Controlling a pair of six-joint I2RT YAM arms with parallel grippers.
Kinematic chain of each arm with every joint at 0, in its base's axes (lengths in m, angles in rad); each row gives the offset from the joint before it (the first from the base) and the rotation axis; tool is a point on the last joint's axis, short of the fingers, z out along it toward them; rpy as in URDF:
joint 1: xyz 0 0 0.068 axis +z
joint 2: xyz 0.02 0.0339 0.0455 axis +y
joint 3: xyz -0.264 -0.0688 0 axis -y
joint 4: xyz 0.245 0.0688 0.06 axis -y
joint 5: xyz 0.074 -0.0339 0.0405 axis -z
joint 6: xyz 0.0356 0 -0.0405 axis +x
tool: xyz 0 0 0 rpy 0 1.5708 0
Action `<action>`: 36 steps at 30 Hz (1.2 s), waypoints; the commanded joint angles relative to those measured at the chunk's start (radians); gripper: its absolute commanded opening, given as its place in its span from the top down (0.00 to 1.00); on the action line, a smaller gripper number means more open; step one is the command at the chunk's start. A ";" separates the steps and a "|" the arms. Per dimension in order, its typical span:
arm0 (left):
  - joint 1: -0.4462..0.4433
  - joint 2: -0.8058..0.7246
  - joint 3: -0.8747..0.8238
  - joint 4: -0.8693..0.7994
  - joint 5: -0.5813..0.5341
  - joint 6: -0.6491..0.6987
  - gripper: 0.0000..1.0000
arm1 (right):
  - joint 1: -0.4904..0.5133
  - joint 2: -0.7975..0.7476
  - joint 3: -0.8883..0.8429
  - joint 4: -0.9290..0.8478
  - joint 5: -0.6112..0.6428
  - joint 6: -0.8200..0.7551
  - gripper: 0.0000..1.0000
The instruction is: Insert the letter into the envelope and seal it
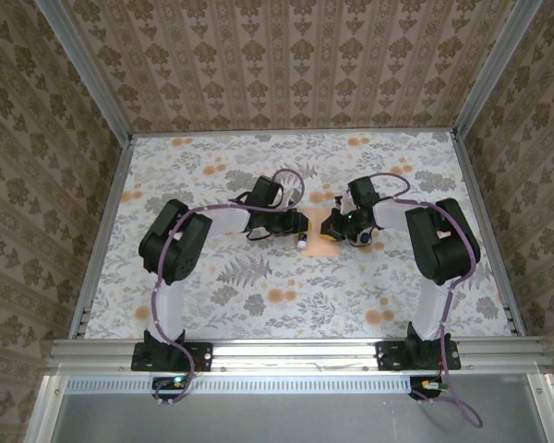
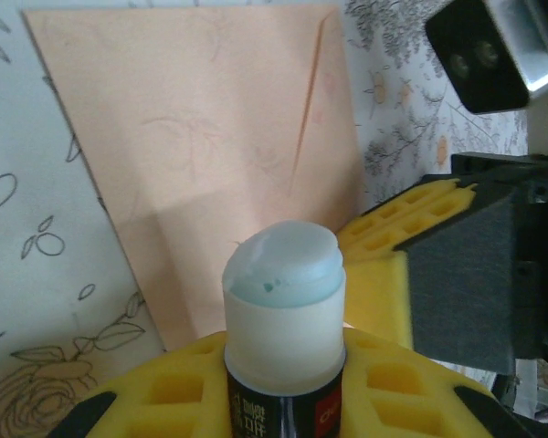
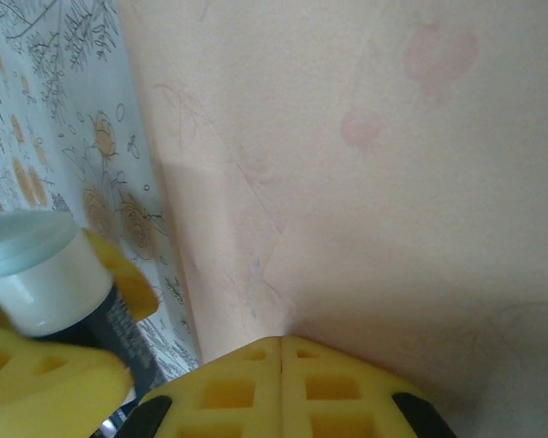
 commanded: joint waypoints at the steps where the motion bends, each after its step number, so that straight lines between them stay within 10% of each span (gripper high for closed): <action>1: 0.002 -0.089 0.044 -0.056 -0.033 0.065 1.00 | 0.003 -0.044 0.039 -0.031 0.027 -0.004 0.99; 16: 0.050 -0.226 0.037 -0.109 0.004 0.140 1.00 | -0.018 -0.152 0.138 -0.067 -0.030 -0.043 0.82; 22: 0.106 -0.293 0.022 -0.058 0.114 0.142 1.00 | -0.049 -0.182 0.202 -0.136 -0.153 -0.106 0.37; 27: 0.143 -0.342 0.041 -0.056 0.182 0.166 1.00 | -0.086 -0.226 0.217 -0.132 -0.269 -0.136 0.21; 36: 0.157 -0.391 0.029 0.063 0.253 0.078 1.00 | -0.100 -0.307 0.151 0.015 -0.414 -0.079 0.19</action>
